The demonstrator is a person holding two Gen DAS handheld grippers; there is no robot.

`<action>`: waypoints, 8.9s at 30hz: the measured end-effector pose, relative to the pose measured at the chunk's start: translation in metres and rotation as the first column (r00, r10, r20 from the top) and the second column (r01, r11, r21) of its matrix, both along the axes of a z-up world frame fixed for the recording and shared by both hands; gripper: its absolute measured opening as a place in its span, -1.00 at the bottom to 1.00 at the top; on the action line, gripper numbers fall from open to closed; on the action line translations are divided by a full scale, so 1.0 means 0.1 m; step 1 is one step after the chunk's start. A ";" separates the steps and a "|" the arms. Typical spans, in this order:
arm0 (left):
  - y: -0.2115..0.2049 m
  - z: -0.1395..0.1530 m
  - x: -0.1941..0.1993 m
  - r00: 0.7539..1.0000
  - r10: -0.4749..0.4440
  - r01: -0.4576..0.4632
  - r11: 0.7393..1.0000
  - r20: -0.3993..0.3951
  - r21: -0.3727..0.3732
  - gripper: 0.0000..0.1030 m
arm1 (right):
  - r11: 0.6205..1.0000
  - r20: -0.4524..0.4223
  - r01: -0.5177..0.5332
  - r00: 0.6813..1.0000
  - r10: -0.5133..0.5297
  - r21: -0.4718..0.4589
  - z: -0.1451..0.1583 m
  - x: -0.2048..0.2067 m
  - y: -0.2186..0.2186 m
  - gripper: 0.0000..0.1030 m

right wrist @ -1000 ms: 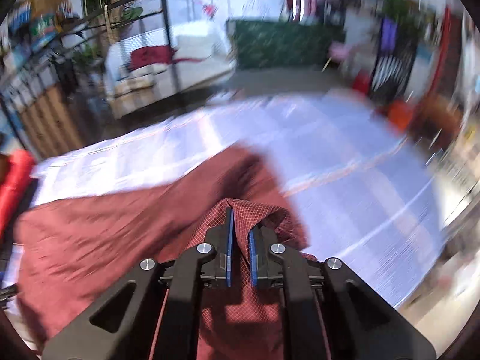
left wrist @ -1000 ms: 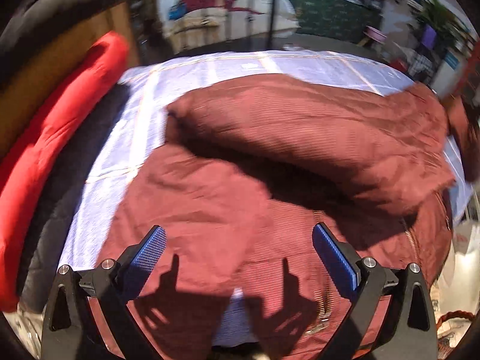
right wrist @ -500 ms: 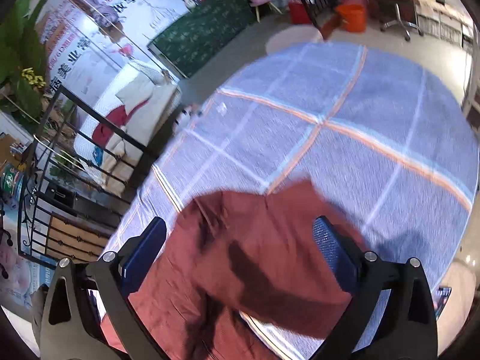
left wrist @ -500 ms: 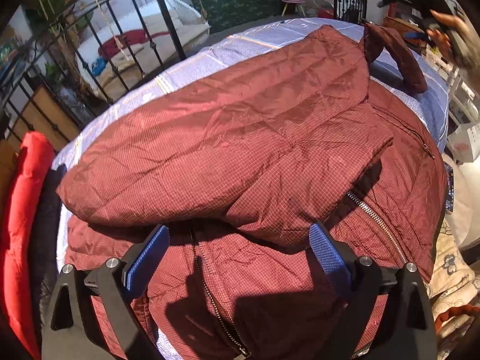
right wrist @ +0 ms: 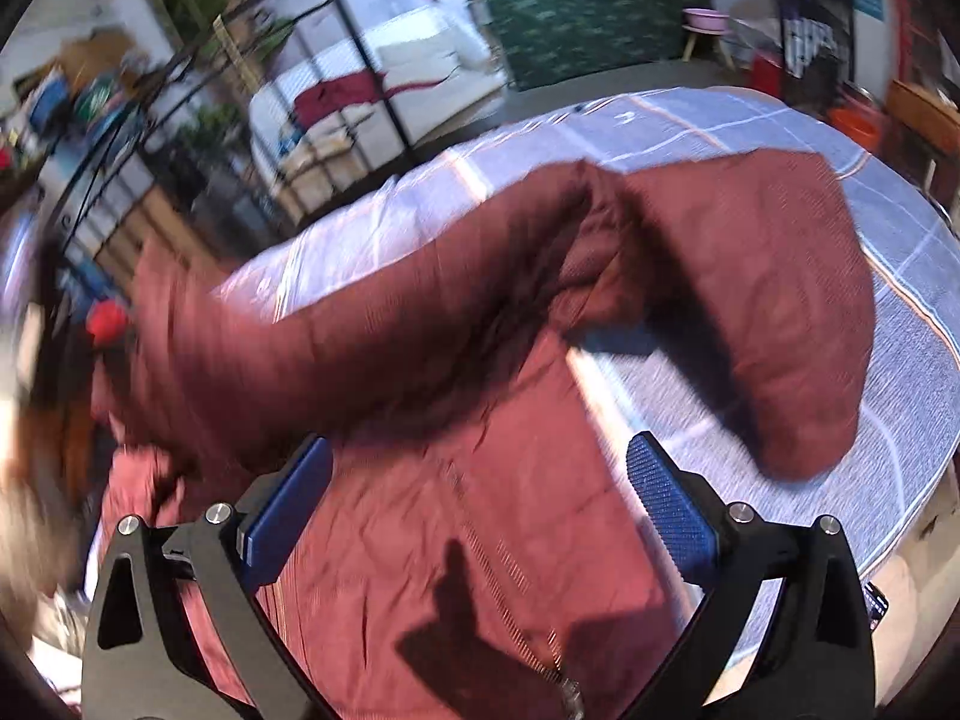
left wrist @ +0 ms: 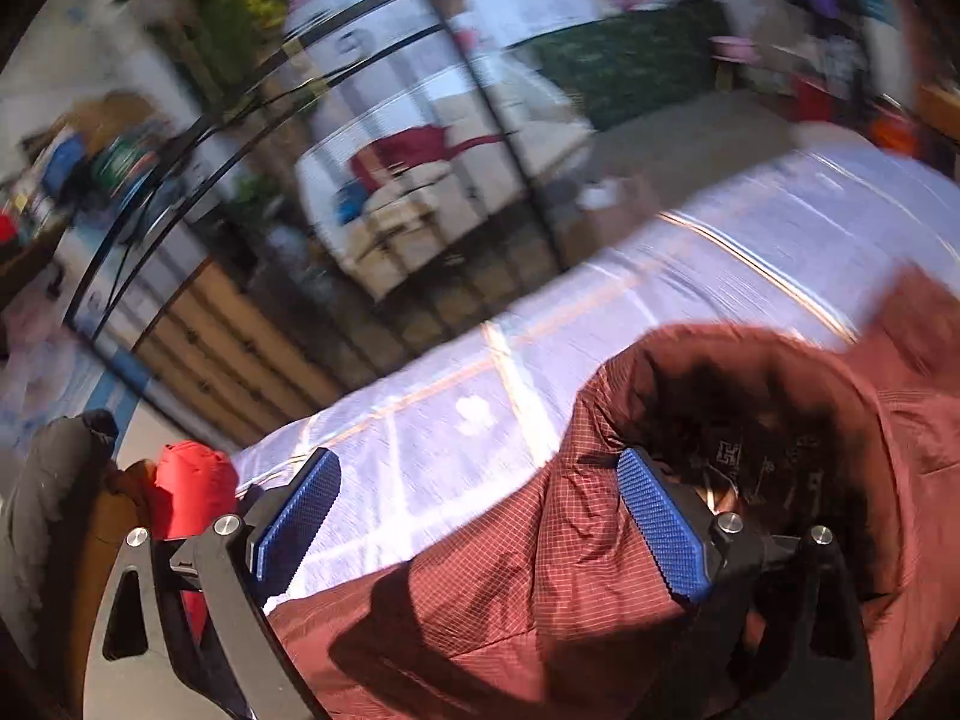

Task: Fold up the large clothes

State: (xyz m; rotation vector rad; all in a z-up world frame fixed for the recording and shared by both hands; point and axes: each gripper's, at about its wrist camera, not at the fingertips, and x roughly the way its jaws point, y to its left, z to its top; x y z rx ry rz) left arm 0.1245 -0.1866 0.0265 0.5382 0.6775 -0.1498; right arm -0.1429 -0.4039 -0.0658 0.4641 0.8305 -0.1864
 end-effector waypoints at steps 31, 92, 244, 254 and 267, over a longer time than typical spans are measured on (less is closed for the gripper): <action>3.58 -1.13 -1.23 0.827 0.214 -0.343 0.924 -0.520 -0.166 0.33 | 0.978 -0.096 -0.198 0.974 0.204 0.070 -0.28 0.56 0.95 0.89; 1.95 -0.65 -1.84 0.928 0.095 -0.129 0.989 -0.360 -0.072 0.69 | 0.826 -0.070 0.415 0.904 -0.422 0.381 -0.52 -0.79 -1.11 0.57; 0.95 -1.27 0.62 0.875 0.087 -0.191 0.966 -0.477 -0.176 0.91 | 0.950 -0.287 -0.280 0.929 0.233 -0.135 -0.87 3.01 0.75 0.90; 0.93 -1.43 0.66 0.888 0.082 -0.193 0.959 -0.452 -0.206 0.92 | 0.949 -0.216 -0.254 0.953 0.213 -0.184 -1.00 2.92 0.81 0.92; 0.94 -1.32 0.41 0.925 0.072 -0.159 0.965 -0.372 -0.209 0.88 | 0.947 -0.170 -0.239 0.964 0.205 -0.216 -0.96 2.72 0.87 0.91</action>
